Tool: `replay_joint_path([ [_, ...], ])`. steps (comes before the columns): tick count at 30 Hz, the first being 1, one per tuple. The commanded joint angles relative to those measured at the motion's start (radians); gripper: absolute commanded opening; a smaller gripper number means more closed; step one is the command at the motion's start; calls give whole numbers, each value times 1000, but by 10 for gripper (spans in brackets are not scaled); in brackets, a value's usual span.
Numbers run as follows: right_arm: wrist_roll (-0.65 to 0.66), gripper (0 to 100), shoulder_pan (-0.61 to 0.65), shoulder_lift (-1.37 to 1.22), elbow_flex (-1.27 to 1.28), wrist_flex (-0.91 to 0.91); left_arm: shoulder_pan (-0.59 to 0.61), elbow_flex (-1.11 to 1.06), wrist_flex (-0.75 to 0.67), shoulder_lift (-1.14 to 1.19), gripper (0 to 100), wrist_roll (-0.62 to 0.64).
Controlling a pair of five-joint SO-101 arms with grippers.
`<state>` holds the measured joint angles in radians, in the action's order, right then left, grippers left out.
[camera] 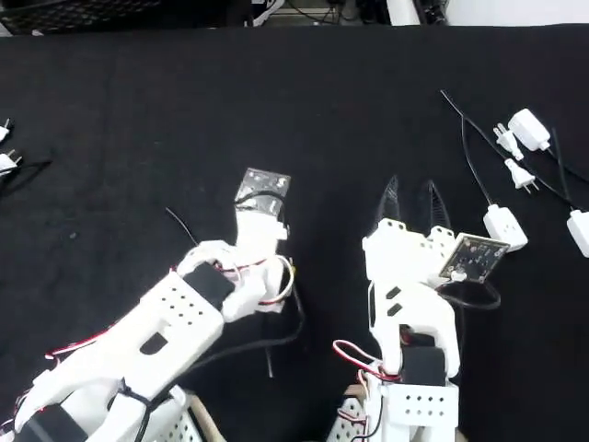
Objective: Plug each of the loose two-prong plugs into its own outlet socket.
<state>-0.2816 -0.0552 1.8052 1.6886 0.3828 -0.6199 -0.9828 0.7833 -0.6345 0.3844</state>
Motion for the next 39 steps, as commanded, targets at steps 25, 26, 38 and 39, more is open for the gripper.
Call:
replay_joint_path([
  [25,-8,201,11,45,-2,3,4,-33,-25,3,31,31],
  [26,-8,201,11,45,-2,3,4,-45,-40,3,31,31],
  [38,-8,201,11,45,-2,3,4,-79,-117,23,31,35],
  [39,-8,201,11,45,-2,3,4,-84,-117,41,31,35],
])
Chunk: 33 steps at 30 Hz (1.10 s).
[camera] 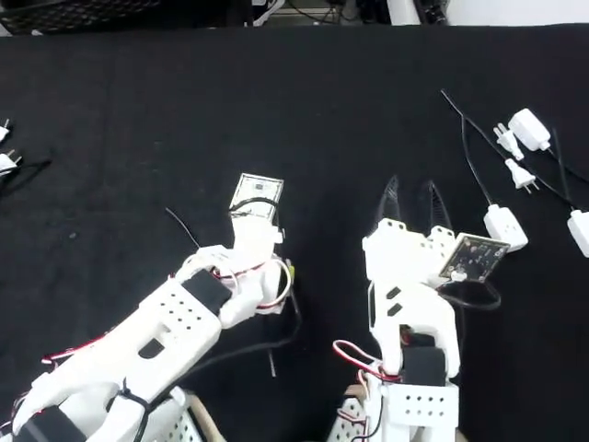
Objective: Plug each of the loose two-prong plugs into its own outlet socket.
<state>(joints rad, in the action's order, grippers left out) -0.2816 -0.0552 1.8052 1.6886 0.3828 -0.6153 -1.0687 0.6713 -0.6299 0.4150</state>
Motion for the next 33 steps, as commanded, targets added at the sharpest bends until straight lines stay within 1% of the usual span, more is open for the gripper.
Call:
replay_joint_path([
  [1,-8,201,11,45,-2,3,-1,1,-6,58,31,5],
  [3,-8,201,14,45,-2,3,-2,4,-11,109,31,11],
  [6,-5,201,32,45,-2,3,-41,33,-6,175,31,60],
  [10,-5,201,29,45,-2,3,-108,56,-6,203,31,101],
  [13,-5,201,26,45,-2,3,-125,53,-6,203,31,112],
  [18,-3,201,26,45,-2,3,-84,51,-5,203,31,106],
  [23,-3,201,26,45,-2,3,-21,102,3,180,31,101],
  [29,-3,201,26,45,-2,3,-24,200,120,55,30,61],
  [33,-3,201,28,45,-2,3,-24,237,184,3,30,60],
])
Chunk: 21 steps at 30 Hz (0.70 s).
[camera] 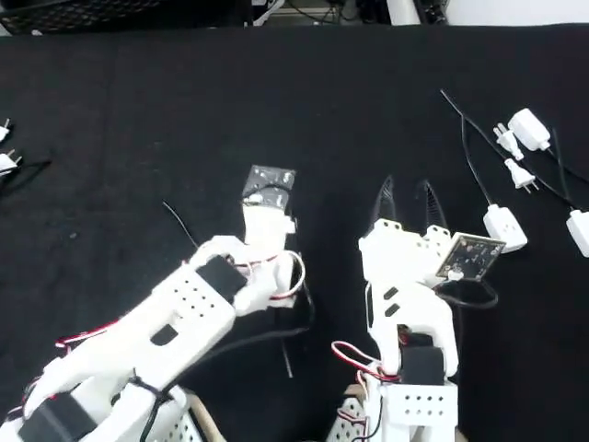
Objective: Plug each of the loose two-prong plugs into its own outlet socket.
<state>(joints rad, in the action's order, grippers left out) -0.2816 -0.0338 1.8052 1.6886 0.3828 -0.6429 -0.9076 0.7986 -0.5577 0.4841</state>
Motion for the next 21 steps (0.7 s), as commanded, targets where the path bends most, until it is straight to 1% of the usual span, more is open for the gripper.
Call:
replay_joint_path([
  [1,-3,201,8,45,-2,3,2,81,68,-75,30,-9],
  [6,-3,201,8,45,-2,3,30,61,72,-69,30,-9],
  [14,-3,201,9,45,-2,3,96,76,69,18,30,-11],
  [21,-3,201,9,45,-2,3,53,76,68,61,30,-6],
])
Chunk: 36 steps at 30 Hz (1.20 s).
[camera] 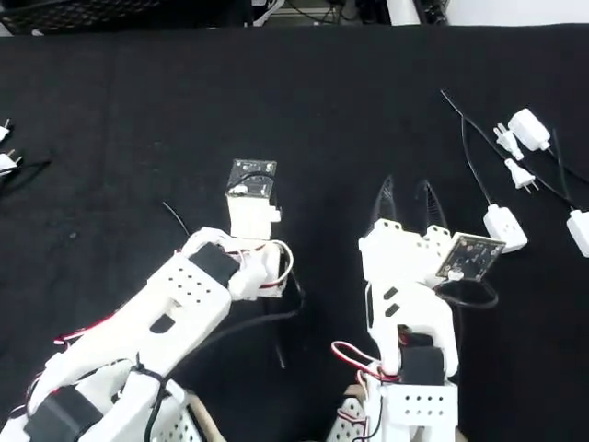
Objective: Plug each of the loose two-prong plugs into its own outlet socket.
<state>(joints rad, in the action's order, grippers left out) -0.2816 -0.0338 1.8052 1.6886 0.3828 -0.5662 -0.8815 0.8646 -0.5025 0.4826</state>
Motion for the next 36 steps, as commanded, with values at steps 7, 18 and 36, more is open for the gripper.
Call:
replay_joint_path([
  [7,-3,201,9,45,-2,3,-73,50,-2,9,30,2],
  [18,-3,201,8,45,-2,3,7,59,-5,11,30,20],
  [36,-3,201,9,45,-2,3,-18,10,-64,11,30,-14],
])
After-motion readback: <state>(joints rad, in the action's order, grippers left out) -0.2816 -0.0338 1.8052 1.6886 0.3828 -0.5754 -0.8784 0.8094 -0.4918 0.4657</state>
